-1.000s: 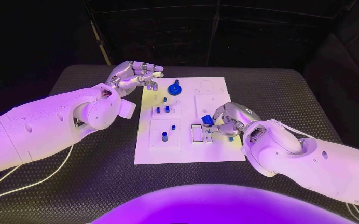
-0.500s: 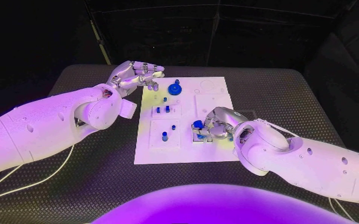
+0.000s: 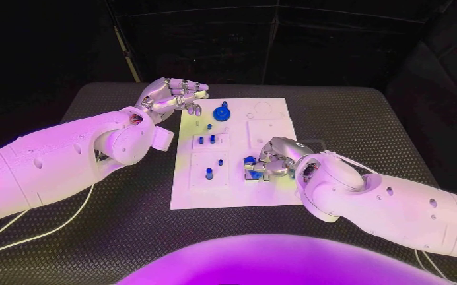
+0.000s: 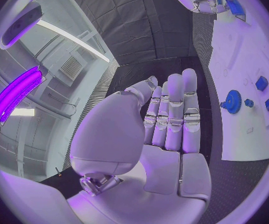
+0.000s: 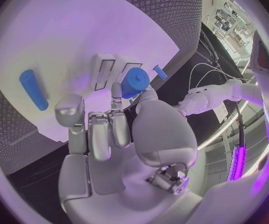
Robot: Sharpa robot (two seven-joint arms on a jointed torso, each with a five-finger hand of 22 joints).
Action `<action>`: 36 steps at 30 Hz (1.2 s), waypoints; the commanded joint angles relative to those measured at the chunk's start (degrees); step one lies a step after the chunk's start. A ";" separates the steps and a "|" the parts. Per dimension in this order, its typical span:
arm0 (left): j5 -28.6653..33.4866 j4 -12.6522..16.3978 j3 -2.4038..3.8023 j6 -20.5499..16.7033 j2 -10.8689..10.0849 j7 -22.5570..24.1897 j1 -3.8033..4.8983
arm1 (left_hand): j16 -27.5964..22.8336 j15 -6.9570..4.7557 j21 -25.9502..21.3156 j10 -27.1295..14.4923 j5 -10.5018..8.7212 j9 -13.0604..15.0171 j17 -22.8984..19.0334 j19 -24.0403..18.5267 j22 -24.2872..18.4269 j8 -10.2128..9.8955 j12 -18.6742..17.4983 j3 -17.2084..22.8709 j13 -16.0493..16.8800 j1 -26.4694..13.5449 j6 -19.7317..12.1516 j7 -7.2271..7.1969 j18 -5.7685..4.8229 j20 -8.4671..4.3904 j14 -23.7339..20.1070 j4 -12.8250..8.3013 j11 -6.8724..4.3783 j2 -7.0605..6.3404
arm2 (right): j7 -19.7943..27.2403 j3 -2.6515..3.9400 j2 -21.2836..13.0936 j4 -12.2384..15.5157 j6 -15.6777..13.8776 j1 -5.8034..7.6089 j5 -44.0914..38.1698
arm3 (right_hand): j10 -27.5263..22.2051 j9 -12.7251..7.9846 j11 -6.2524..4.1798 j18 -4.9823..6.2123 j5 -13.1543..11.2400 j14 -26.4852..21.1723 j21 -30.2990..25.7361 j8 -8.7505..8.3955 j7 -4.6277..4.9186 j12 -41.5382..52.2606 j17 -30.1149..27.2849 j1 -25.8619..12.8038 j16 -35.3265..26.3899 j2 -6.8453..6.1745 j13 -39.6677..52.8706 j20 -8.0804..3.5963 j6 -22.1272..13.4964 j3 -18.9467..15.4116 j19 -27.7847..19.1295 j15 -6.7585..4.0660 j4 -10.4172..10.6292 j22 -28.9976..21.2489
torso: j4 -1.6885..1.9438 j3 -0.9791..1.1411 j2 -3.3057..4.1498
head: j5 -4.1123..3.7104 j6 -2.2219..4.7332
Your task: Assemble the parts on the task board
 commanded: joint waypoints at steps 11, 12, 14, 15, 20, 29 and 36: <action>0.31 -0.02 0.06 0.52 0.01 0.29 0.07 | -0.20 0.13 -0.39 -0.34 -0.27 -0.07 -0.07 0.10 -0.08 -0.25 0.27 -0.42 0.05 -0.30 -0.16 0.27 0.71 0.18 -0.38 0.07 0.08 0.35 | 0.44 0.03 0.12 0.01 -0.50 0.09 -0.70 | 0.69 1.33 -0.10 -0.82 -5.82 5.77 -0.62 -0.18 0.30 -1.17 13.71 -5.79 -0.08 -2.97 5.62 0.07 -0.54 3.11 -0.51 -0.24 0.06 -0.49 | 0.04 -0.04 0.12 | -0.01 0.00; 0.31 -0.03 0.06 0.53 0.01 0.29 0.07 | -0.20 0.13 -0.39 -0.34 -0.27 -0.07 -0.07 0.10 -0.08 -0.25 0.27 -0.42 0.05 -0.30 -0.16 0.27 0.71 0.18 -0.38 0.07 0.08 0.35 | 0.56 0.03 0.08 0.05 -0.47 0.09 -0.70 | 0.71 1.45 -0.10 -0.83 -5.07 5.78 -0.63 -0.16 0.28 -1.16 13.74 -5.40 -0.07 -2.81 5.67 0.07 -0.54 3.49 -0.51 -0.26 0.01 -0.48 | 0.06 -0.04 0.12 | -0.01 0.00; 0.31 -0.05 0.06 0.53 0.01 0.29 0.07 | -0.20 0.13 -0.39 -0.34 -0.27 -0.07 -0.07 0.10 -0.08 -0.25 0.27 -0.42 0.05 -0.30 -0.16 0.27 0.71 0.18 -0.38 0.07 0.08 0.35 | 0.90 0.03 -0.03 0.16 -0.35 0.09 -0.70 | 0.78 1.74 -0.15 -0.83 -3.74 5.79 -0.61 -0.10 0.23 -1.14 13.78 -3.52 -0.05 -2.35 5.79 0.04 -0.53 4.27 -0.48 -0.28 -0.19 -0.41 | 0.07 -0.02 0.11 | 0.03 0.00; 0.31 -0.06 0.06 0.53 0.01 0.29 0.07 | -0.20 0.13 -0.39 -0.34 -0.27 -0.07 -0.07 0.10 -0.08 -0.25 0.27 -0.42 0.05 -0.30 -0.16 0.27 0.71 0.18 -0.38 0.07 0.08 0.35 | 1.13 0.03 -0.10 0.22 -0.25 0.09 -0.70 | 0.82 1.93 -0.19 -0.82 -3.37 5.79 -0.61 -0.06 0.19 -1.12 13.78 -2.14 -0.05 -2.20 5.87 0.01 -0.51 4.52 -0.48 -0.28 -0.29 -0.39 | 0.07 -0.01 0.11 | 0.05 0.00; 0.31 -0.10 0.06 0.54 0.01 0.29 0.06 | -0.20 0.13 -0.39 -0.34 -0.27 -0.07 -0.07 0.10 -0.08 -0.25 0.27 -0.42 0.05 -0.30 -0.16 0.27 0.71 0.18 -0.38 0.07 0.08 0.35 | 1.93 0.03 -0.34 0.46 0.55 0.09 -0.95 | 0.92 2.54 -0.33 -0.85 -1.89 5.81 -0.53 0.11 0.08 -1.09 13.88 6.72 -0.01 -2.11 6.10 -0.11 -0.53 6.09 -0.38 -0.46 -4.04 -0.14 | 0.05 0.01 0.10 | 0.12 0.00; 0.31 -0.14 0.06 0.53 -0.01 0.28 0.04 | -0.20 0.13 -0.39 -0.34 -0.27 -0.07 -0.07 0.10 -0.08 -0.25 0.27 -0.42 0.05 -0.30 -0.16 0.27 0.71 0.18 -0.38 0.07 0.08 0.35 | 2.90 0.02 -0.63 0.48 1.10 0.09 -1.66 | 1.03 3.05 -0.35 -0.95 -5.30 5.85 -0.39 0.25 0.07 -1.00 14.09 12.79 0.08 -1.39 6.38 -0.14 -0.33 7.10 -0.27 -0.46 -7.55 0.24 | 0.09 0.00 0.18 | 0.10 0.00; 0.31 -0.10 0.06 0.51 -0.05 0.30 0.03 | -0.20 0.13 -0.39 -0.34 -0.27 -0.07 -0.07 0.10 -0.08 -0.25 0.27 -0.42 0.05 -0.30 -0.16 0.27 0.71 0.18 -0.38 0.07 0.08 0.35 | 3.34 0.03 -0.32 0.09 0.32 0.09 -1.76 | 1.11 3.17 -0.30 -0.96 -5.46 5.85 -0.37 0.20 0.12 -0.95 14.09 11.89 0.08 -0.71 6.49 -0.11 -0.25 6.68 -0.24 -0.42 -6.85 0.29 | 0.18 -0.07 0.18 | 0.07 0.00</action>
